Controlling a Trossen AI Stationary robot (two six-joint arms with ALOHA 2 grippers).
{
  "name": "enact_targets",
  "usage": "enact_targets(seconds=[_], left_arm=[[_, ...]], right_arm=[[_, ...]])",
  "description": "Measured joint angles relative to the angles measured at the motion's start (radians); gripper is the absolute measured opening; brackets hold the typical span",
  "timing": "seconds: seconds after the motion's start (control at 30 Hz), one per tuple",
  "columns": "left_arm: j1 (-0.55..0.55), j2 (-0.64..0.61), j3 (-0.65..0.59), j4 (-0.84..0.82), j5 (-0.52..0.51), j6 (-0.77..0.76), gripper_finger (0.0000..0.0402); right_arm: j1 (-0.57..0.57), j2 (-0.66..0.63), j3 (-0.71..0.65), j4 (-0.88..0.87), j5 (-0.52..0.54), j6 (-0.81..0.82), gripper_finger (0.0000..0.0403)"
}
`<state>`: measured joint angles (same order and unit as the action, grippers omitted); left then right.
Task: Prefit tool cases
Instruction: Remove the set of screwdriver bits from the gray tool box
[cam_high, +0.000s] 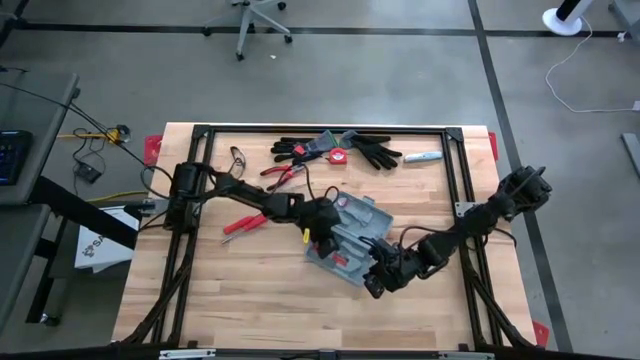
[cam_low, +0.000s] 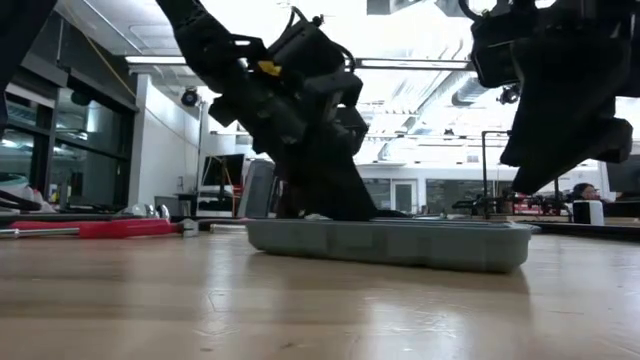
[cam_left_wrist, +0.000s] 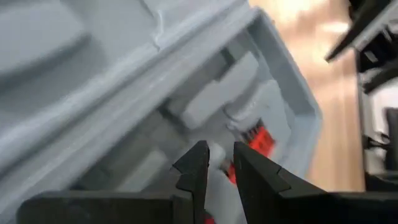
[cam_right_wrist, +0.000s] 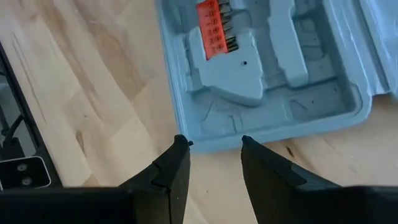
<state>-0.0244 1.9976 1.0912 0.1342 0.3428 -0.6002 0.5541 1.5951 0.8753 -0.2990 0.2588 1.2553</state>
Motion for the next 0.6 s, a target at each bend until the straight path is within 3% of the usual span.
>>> enact_targets(seconds=[0.1,0.23,0.6], left_arm=[[-0.001,-0.021,0.002,-0.005,0.04,0.0,0.0069],[-0.013,-0.072,0.004,-0.03,0.022,0.03,0.0069],[-0.038,-0.256,0.004,-0.209,-0.173,0.11,0.0069]], right_arm=[[-0.01,0.0,0.0,0.002,0.0,-0.012,0.0133],[-0.03,-0.013,0.0,0.002,-0.005,-0.045,0.0133],[-0.107,-0.015,0.0,0.018,-0.081,-0.165,0.0133]])
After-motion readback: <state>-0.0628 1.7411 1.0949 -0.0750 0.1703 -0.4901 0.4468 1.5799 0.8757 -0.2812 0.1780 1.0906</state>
